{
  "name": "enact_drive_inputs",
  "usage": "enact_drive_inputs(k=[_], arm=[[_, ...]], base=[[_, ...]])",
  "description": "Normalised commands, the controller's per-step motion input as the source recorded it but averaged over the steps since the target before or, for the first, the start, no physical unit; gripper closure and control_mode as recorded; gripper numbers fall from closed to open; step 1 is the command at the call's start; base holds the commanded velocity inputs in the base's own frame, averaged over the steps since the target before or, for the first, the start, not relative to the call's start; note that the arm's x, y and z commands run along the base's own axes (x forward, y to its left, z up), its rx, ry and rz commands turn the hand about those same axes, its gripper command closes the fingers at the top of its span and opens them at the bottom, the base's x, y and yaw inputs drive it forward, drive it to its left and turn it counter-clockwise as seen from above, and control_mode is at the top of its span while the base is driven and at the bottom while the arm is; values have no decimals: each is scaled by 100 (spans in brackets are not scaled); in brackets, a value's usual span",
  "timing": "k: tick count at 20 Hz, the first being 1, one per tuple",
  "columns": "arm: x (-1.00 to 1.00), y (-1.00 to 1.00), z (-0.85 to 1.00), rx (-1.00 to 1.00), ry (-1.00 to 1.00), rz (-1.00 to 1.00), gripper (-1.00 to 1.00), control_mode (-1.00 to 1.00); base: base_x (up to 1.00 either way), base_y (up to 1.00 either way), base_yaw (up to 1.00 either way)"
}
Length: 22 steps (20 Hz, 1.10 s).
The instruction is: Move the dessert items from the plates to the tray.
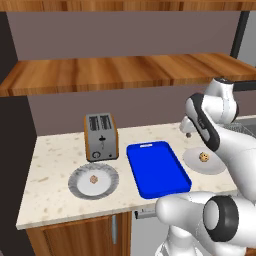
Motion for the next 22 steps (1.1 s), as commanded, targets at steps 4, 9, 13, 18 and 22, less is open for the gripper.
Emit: enact_drive_inputs(k=[4, 9, 13, 18, 22], arm=[[0, -39, -25, 0, 0, 0, -100, -100], [0, -41, -25, 0, 0, 0, -100, -100], [0, -39, -26, 0, 0, 0, -100, -100], [0, -34, -22, 0, 0, 0, -100, -100], [0, -28, -21, 0, 0, 0, -100, -100]], base=[[0, 0, 0], [0, 0, 0], [0, 0, 0], [0, 0, 0], [0, 0, 0]])
